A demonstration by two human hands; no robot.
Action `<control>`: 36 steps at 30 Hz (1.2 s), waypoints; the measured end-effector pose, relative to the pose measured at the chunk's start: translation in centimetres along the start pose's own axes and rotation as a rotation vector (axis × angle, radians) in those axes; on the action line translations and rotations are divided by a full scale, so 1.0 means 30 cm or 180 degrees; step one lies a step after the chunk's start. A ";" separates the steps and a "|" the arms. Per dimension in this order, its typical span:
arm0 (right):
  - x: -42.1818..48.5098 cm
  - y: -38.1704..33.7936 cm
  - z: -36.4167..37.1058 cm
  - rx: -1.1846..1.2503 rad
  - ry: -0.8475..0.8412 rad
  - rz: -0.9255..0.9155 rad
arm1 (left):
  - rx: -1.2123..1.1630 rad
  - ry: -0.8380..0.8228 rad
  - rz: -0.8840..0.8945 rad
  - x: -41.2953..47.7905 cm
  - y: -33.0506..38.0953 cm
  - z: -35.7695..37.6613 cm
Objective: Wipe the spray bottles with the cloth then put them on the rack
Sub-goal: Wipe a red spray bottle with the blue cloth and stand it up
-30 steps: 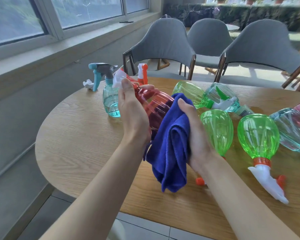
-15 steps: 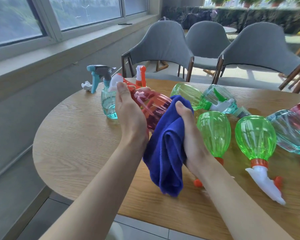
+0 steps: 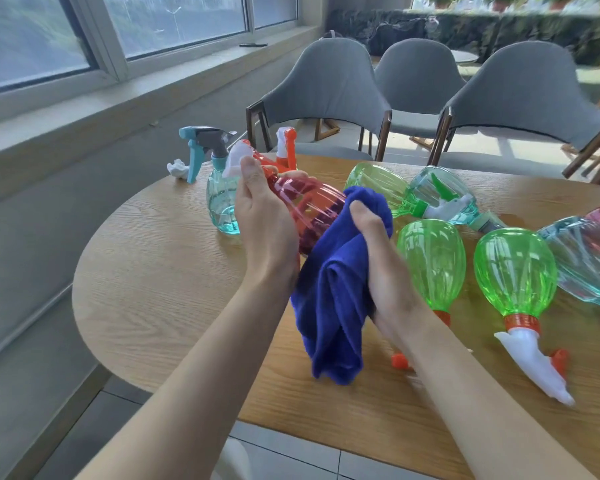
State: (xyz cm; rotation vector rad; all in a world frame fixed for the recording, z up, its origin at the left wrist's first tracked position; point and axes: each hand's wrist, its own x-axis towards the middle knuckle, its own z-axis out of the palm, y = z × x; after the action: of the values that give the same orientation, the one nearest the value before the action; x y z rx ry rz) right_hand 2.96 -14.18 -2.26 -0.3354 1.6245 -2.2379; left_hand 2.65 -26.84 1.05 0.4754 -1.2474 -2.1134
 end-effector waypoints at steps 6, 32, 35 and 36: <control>0.018 0.003 -0.015 -0.0881 -0.0037 -0.0527 | 0.0205 -0.0098 0.0017 0.015 0.004 -0.010; -0.001 -0.095 -0.028 0.0668 -0.0042 0.0065 | 0.1153 -0.1238 0.1135 -0.070 -0.018 0.002; -0.001 -0.075 -0.039 0.0662 -0.0054 0.0204 | 0.0968 -0.1039 0.1034 -0.056 -0.027 0.005; -0.006 -0.073 -0.038 0.0675 -0.0066 0.0265 | 0.0959 -0.0982 0.0999 -0.052 -0.032 0.005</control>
State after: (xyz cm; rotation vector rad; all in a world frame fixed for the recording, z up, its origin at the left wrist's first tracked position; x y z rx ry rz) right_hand 2.36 -12.51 -0.53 -0.2297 1.3493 -2.3079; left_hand 3.39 -25.34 0.26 0.0662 -1.7063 -1.7842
